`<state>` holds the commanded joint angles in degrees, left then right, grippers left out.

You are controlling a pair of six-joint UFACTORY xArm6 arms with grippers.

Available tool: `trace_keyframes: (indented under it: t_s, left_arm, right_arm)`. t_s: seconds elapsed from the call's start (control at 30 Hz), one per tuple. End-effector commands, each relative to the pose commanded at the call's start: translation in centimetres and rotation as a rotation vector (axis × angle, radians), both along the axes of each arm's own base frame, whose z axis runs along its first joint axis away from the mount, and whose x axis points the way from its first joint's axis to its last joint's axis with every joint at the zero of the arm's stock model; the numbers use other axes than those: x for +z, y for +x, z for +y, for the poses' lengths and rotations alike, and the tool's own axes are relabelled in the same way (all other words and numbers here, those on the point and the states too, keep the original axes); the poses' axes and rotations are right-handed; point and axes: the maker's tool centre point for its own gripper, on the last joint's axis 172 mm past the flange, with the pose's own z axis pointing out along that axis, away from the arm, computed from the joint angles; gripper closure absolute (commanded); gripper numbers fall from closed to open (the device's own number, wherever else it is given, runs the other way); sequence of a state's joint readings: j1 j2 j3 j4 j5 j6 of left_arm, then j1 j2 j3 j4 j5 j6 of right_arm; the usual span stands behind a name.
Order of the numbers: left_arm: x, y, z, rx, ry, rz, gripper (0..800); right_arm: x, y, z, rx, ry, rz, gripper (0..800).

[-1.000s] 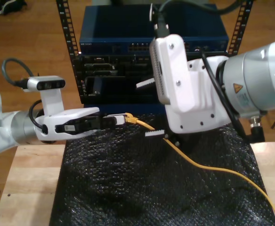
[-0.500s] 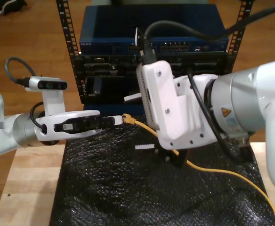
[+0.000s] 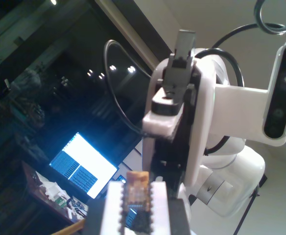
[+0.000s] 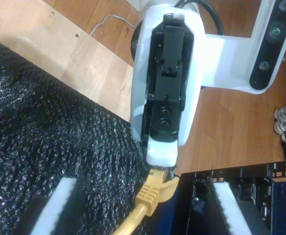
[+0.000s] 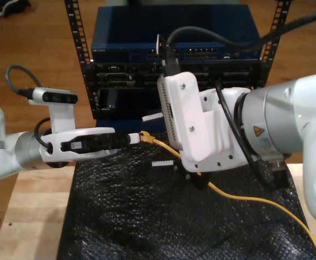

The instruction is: Grab the cable and plug it in

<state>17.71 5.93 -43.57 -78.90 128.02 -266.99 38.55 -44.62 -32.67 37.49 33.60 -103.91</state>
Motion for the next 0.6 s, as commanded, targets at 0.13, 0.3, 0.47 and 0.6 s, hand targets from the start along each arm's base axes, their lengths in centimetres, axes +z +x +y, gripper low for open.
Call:
trace_keyframes:
  t_s: [0.13,0.3,0.47,0.6]
  left_arm:
    - [0.07,-0.05,0.02,-0.002,-0.002,0.0,797]
    - [0.14,-0.18,-0.01,-0.006,-0.007,0.001,797]
    - [0.49,-0.43,0.12,-0.017,-0.022,0.002,797]
    - [0.63,-0.58,0.16,-0.022,-0.028,0.003,797]
  right_arm:
    - [0.26,0.35,-0.06,-0.011,0.007,-0.009,292]
    - [0.25,0.5,-0.13,-0.018,0.01,-0.012,345]
    - [0.25,0.5,-0.13,-0.018,0.01,-0.012,366]
    - [0.37,0.55,-0.13,-0.019,0.011,-0.014,402]
